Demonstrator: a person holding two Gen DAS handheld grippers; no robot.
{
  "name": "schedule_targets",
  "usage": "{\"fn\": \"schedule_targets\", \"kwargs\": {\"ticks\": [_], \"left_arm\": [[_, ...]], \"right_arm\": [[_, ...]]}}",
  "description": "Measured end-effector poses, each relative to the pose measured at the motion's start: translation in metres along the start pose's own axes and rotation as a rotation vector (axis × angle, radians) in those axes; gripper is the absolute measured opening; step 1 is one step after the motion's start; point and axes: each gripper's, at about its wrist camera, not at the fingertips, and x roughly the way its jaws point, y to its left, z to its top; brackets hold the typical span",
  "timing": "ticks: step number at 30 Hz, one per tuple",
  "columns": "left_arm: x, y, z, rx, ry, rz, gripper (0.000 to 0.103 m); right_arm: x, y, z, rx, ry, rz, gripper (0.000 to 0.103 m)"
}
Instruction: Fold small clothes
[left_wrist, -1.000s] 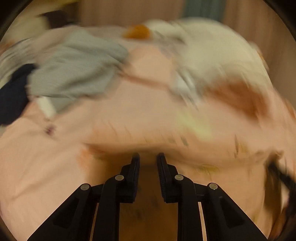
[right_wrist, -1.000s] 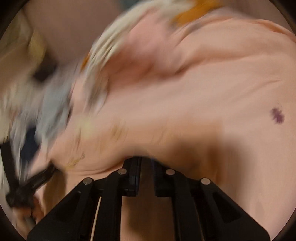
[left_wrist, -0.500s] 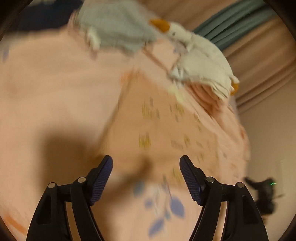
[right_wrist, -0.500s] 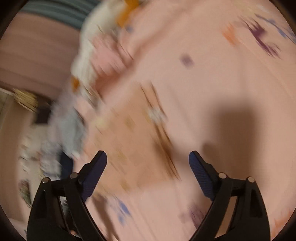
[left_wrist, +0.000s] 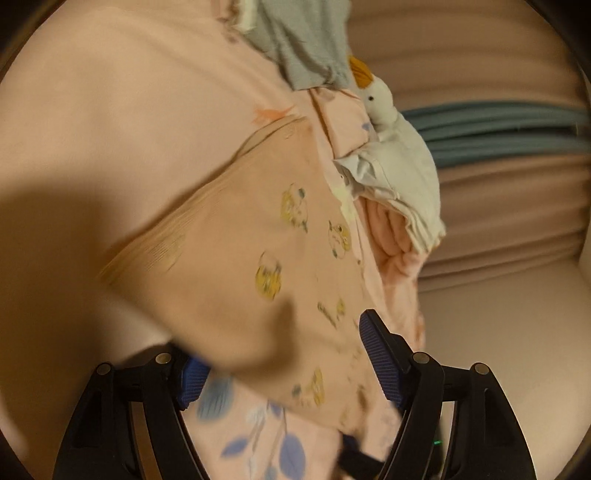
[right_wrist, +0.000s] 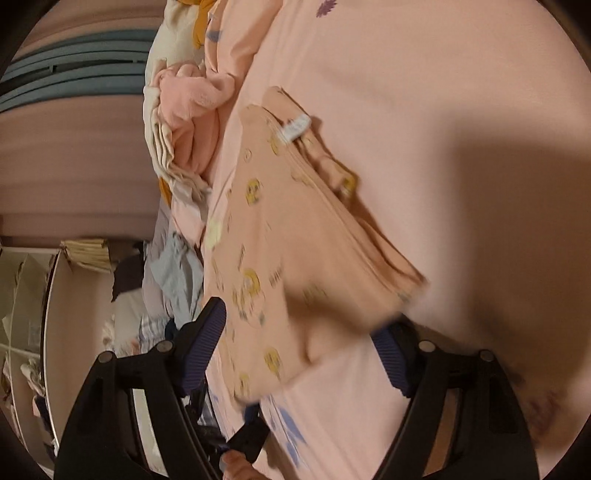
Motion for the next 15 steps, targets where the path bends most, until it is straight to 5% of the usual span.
{"fn": "schedule_targets", "kwargs": {"ticks": [2, 4, 5, 11, 15], "left_arm": [[0.005, -0.006, 0.001, 0.054, -0.029, 0.04, 0.071], [0.007, -0.006, 0.001, 0.089, -0.09, 0.157, 0.022], [0.008, -0.002, 0.001, 0.114, -0.101, 0.21, 0.013], [-0.014, -0.025, -0.004, 0.256, -0.182, 0.251, 0.006], [-0.048, -0.052, -0.018, 0.341, -0.196, 0.237, 0.006]], "right_arm": [[0.007, 0.008, 0.003, -0.039, -0.032, -0.013, 0.064], [0.019, 0.013, 0.01, -0.121, -0.054, -0.068, 0.019], [0.026, 0.008, 0.013, -0.168, -0.067, -0.116, 0.005], [-0.004, 0.005, 0.021, -0.211, -0.079, 0.088, 0.007], [-0.055, 0.033, 0.014, -0.292, -0.112, 0.129, 0.007]]}}
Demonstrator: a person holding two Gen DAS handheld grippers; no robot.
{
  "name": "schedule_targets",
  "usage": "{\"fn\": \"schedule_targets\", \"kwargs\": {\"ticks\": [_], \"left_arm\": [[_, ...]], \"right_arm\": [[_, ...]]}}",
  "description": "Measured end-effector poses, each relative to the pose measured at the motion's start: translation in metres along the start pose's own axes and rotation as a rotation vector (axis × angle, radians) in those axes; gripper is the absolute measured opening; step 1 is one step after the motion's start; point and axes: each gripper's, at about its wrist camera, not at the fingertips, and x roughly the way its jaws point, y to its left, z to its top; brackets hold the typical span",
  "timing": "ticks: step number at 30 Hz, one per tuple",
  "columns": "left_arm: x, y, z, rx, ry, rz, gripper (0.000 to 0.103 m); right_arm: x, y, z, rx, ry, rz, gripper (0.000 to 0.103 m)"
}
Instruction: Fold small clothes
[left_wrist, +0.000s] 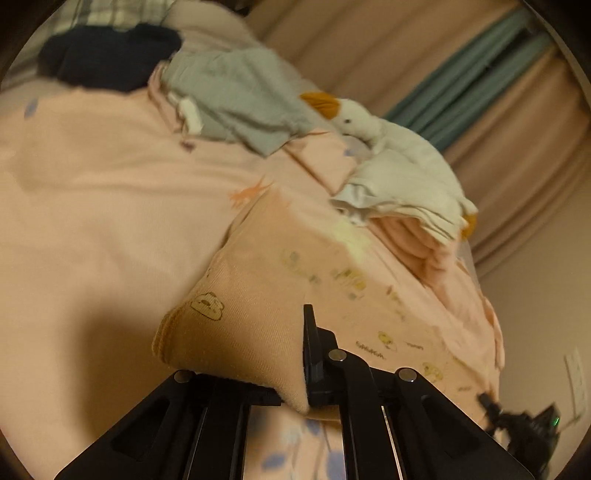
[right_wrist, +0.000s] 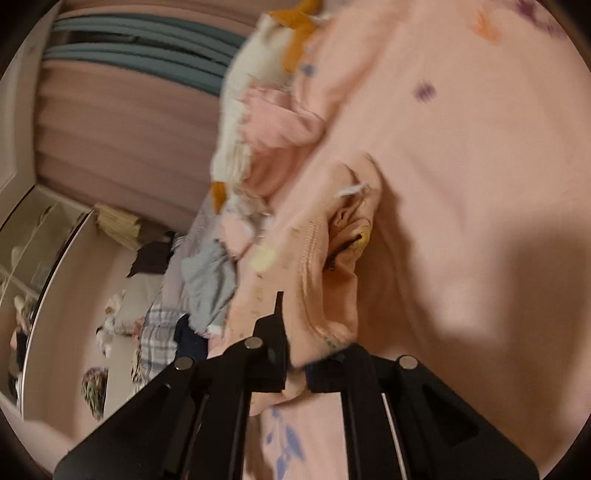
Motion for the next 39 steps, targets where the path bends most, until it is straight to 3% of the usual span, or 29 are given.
{"fn": "schedule_targets", "kwargs": {"ticks": [3, 7, 10, 12, 15, 16, 18, 20, 21, 22, 24, 27, 29, 32, 34, 35, 37, 39], "left_arm": [[-0.035, 0.006, -0.009, -0.017, 0.042, -0.056, 0.006], [-0.075, 0.028, -0.039, -0.075, 0.079, -0.09, 0.006], [-0.105, 0.05, -0.07, -0.078, 0.141, -0.054, 0.006], [-0.119, 0.063, -0.086, -0.033, 0.183, 0.022, 0.006], [-0.143, 0.093, -0.094, -0.033, 0.124, 0.166, 0.009], [-0.151, 0.102, -0.093, -0.049, 0.115, 0.205, 0.009], [-0.176, 0.113, -0.086, -0.029, 0.007, 0.298, 0.009], [-0.193, 0.113, -0.079, -0.003, -0.067, 0.392, 0.009], [-0.198, 0.109, -0.075, 0.01, -0.082, 0.399, 0.009], [-0.202, 0.101, -0.069, 0.018, -0.098, 0.351, 0.009], [-0.198, 0.085, -0.062, 0.017, -0.107, 0.223, 0.009], [-0.161, 0.056, -0.058, 0.077, -0.019, 0.111, 0.009], [-0.125, 0.04, -0.065, 0.159, 0.052, 0.144, 0.009], [-0.084, 0.043, -0.087, 0.206, 0.145, 0.167, 0.009], [-0.07, 0.05, -0.094, 0.211, 0.182, 0.231, 0.009], [-0.068, 0.049, -0.095, 0.232, 0.15, 0.248, 0.009], [-0.065, 0.044, -0.097, 0.285, 0.117, 0.298, 0.009], [-0.058, 0.04, -0.099, 0.321, 0.121, 0.331, 0.009]], "right_arm": [[-0.028, 0.015, -0.003, 0.004, 0.003, 0.016, 0.007], [-0.08, 0.022, -0.044, -0.049, 0.059, -0.036, 0.007], [-0.115, 0.006, -0.088, -0.069, 0.114, -0.068, 0.007], [-0.136, -0.018, -0.114, -0.052, 0.122, -0.088, 0.008], [-0.146, -0.055, -0.139, -0.032, 0.122, -0.294, 0.01], [-0.15, -0.064, -0.143, -0.015, 0.138, -0.327, 0.01], [-0.162, -0.071, -0.145, -0.009, 0.145, -0.341, 0.012], [-0.186, -0.061, -0.14, -0.057, 0.066, -0.478, 0.012], [-0.196, -0.051, -0.134, -0.095, 0.018, -0.574, 0.013], [-0.204, -0.042, -0.127, -0.11, -0.025, -0.607, 0.013], [-0.213, -0.023, -0.115, -0.141, -0.085, -0.543, 0.014], [-0.192, 0.008, -0.099, -0.199, -0.072, -0.418, 0.021], [-0.163, 0.019, -0.099, -0.21, -0.046, -0.345, 0.023], [-0.108, 0.019, -0.111, -0.221, 0.079, -0.26, 0.022], [-0.073, 0.009, -0.119, -0.231, 0.147, -0.329, 0.022], [-0.063, 0.005, -0.124, -0.254, 0.157, -0.387, 0.021], [-0.047, -0.005, -0.129, -0.314, 0.152, -0.513, 0.011], [-0.044, -0.006, -0.131, -0.314, 0.143, -0.52, 0.01]]}}
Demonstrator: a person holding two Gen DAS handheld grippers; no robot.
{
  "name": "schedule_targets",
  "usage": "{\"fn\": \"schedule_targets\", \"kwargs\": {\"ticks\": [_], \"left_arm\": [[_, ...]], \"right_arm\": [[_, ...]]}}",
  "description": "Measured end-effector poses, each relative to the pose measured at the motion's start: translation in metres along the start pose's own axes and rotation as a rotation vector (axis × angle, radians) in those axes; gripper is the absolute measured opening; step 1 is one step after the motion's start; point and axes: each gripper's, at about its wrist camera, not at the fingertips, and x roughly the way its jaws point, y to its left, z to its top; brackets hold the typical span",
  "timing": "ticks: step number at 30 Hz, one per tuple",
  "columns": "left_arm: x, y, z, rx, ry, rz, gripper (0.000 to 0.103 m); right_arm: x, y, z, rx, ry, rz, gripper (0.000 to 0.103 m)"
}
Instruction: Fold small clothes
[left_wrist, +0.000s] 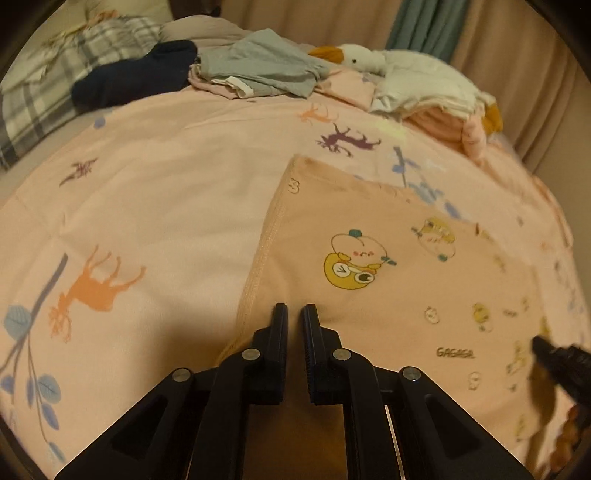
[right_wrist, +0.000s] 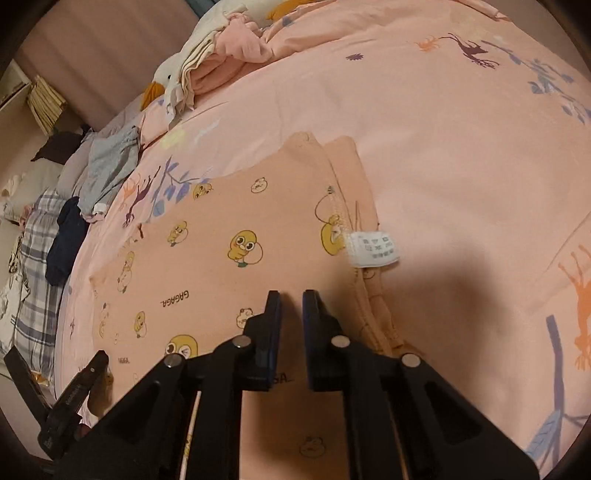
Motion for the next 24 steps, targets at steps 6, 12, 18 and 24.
{"fn": "schedule_targets", "kwargs": {"ticks": [6, 12, 18, 24], "left_arm": [[-0.003, -0.007, -0.005, 0.064, -0.028, 0.041, 0.009], [-0.006, -0.013, -0.009, 0.105, -0.047, 0.092, 0.009], [-0.005, -0.013, -0.01, 0.105, -0.059, 0.087, 0.009], [-0.007, 0.0, -0.012, 0.072, -0.077, 0.002, 0.009]], "right_arm": [[0.001, 0.016, -0.005, -0.126, -0.028, -0.071, 0.012], [-0.002, 0.019, -0.013, -0.21, -0.08, -0.148, 0.013], [-0.002, 0.02, -0.017, -0.234, -0.119, -0.157, 0.013], [-0.003, 0.023, -0.023, -0.284, -0.149, -0.171, 0.013]]}}
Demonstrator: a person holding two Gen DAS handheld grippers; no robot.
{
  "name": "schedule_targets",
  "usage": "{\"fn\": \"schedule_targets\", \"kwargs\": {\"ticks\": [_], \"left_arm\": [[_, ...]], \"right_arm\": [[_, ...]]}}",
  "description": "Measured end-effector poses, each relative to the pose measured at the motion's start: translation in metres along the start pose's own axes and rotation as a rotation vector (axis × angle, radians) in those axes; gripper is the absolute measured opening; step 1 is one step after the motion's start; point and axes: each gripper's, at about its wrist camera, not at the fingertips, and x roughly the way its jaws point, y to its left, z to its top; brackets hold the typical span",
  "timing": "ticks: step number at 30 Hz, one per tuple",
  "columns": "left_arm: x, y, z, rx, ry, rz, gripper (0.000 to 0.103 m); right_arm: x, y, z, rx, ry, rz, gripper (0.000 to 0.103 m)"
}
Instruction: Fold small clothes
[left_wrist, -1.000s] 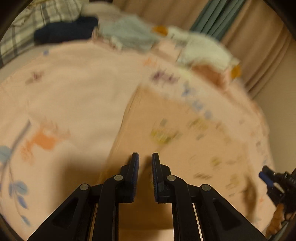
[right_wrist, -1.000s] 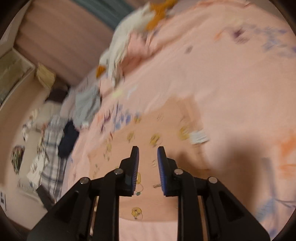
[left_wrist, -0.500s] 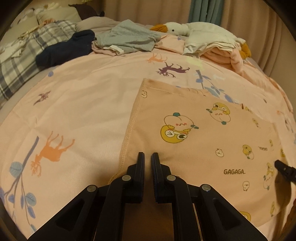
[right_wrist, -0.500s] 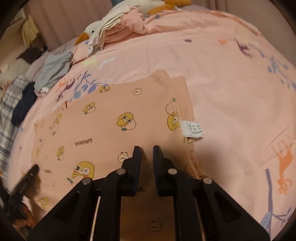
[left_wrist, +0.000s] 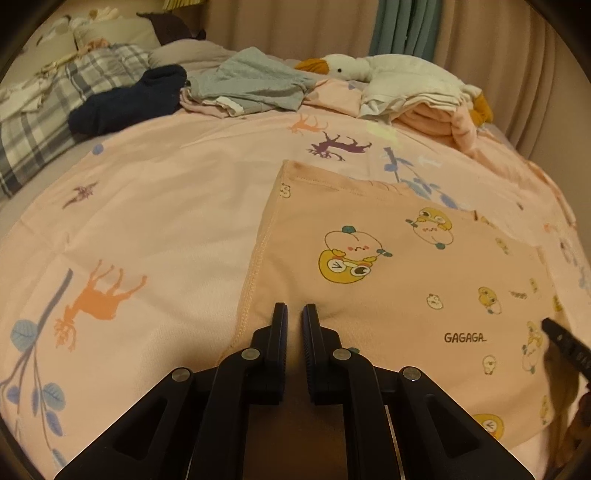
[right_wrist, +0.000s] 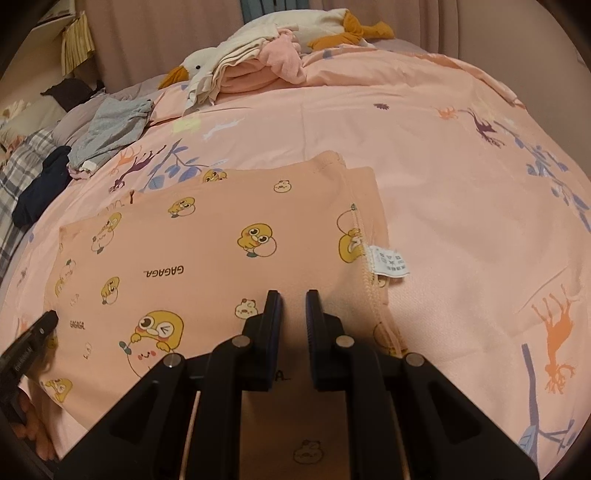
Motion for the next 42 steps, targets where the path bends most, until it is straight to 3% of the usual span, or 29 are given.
{"fn": "schedule_targets", "kwargs": {"ticks": [3, 7, 8, 10, 14, 16, 24, 32, 36, 40, 42], "left_arm": [[0.0, 0.012, -0.004, -0.056, -0.026, -0.081, 0.009], [0.005, 0.041, -0.005, -0.2, -0.012, -0.255, 0.009], [0.006, 0.044, -0.004, -0.222, -0.004, -0.263, 0.009], [0.006, 0.037, 0.001, -0.209, 0.015, -0.213, 0.009], [0.0, -0.015, -0.001, 0.035, -0.024, 0.046, 0.009], [0.001, -0.029, -0.003, 0.099, -0.028, 0.116, 0.009], [0.004, -0.035, -0.003, 0.142, -0.025, 0.173, 0.009], [0.012, -0.06, -0.012, 0.291, -0.034, 0.361, 0.009], [0.011, -0.056, -0.012, 0.288, -0.03, 0.354, 0.009], [0.005, -0.03, -0.005, 0.165, -0.024, 0.2, 0.009], [0.005, -0.027, -0.004, 0.135, -0.021, 0.162, 0.009]], "right_arm": [[-0.001, 0.003, -0.003, -0.022, -0.019, -0.016, 0.013], [-0.001, 0.003, -0.005, -0.021, -0.038, -0.018, 0.013], [-0.001, 0.003, -0.004, -0.02, -0.035, -0.018, 0.013], [-0.001, 0.005, -0.004, -0.027, -0.033, -0.028, 0.013], [0.0, 0.012, -0.006, -0.051, -0.039, -0.059, 0.014], [0.0, 0.011, -0.006, -0.047, -0.042, -0.055, 0.014], [-0.001, -0.003, -0.009, 0.022, -0.058, 0.03, 0.014], [0.001, -0.008, -0.012, 0.056, -0.069, 0.081, 0.014], [0.002, -0.022, -0.013, 0.124, -0.072, 0.163, 0.014], [0.004, -0.026, -0.013, 0.149, -0.07, 0.2, 0.014], [0.004, -0.025, -0.013, 0.151, -0.068, 0.205, 0.014]]}}
